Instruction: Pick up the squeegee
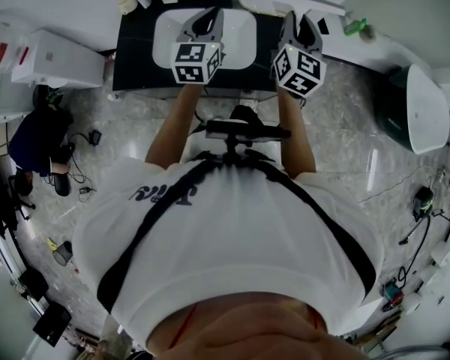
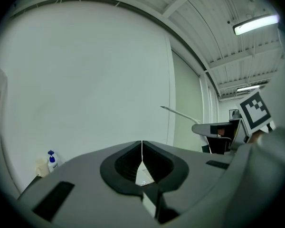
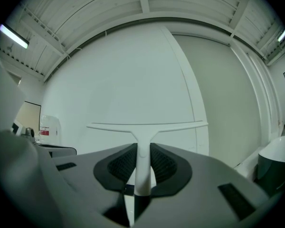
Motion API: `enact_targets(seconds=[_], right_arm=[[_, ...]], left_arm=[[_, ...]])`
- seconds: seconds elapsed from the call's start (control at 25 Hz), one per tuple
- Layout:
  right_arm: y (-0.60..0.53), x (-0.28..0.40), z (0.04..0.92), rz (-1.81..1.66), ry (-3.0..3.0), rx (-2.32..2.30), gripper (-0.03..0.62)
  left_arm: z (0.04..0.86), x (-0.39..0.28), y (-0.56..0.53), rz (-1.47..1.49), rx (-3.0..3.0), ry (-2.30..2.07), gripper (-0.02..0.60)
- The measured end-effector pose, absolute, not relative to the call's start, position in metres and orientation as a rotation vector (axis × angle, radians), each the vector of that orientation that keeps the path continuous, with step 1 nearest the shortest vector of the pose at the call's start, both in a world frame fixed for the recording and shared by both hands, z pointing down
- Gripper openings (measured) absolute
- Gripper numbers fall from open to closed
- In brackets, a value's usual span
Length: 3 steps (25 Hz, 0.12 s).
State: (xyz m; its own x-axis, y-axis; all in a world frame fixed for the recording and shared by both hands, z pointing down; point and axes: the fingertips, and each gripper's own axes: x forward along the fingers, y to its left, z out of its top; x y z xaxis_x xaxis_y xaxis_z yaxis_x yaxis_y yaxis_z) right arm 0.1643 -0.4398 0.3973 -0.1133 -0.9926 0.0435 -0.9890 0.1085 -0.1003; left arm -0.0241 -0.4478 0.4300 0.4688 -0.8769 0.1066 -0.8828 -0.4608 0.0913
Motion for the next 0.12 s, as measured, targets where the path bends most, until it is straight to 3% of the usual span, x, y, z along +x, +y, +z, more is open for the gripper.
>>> enact_targets(seconds=[0.12], right_arm=[[-0.4542, 0.1692, 0.3965, -0.169, 2.307, -2.077, 0.091]], left_arm=[[0.4282, -0.0223, -0.4625, 0.072, 2.577, -1.552, 0.014]])
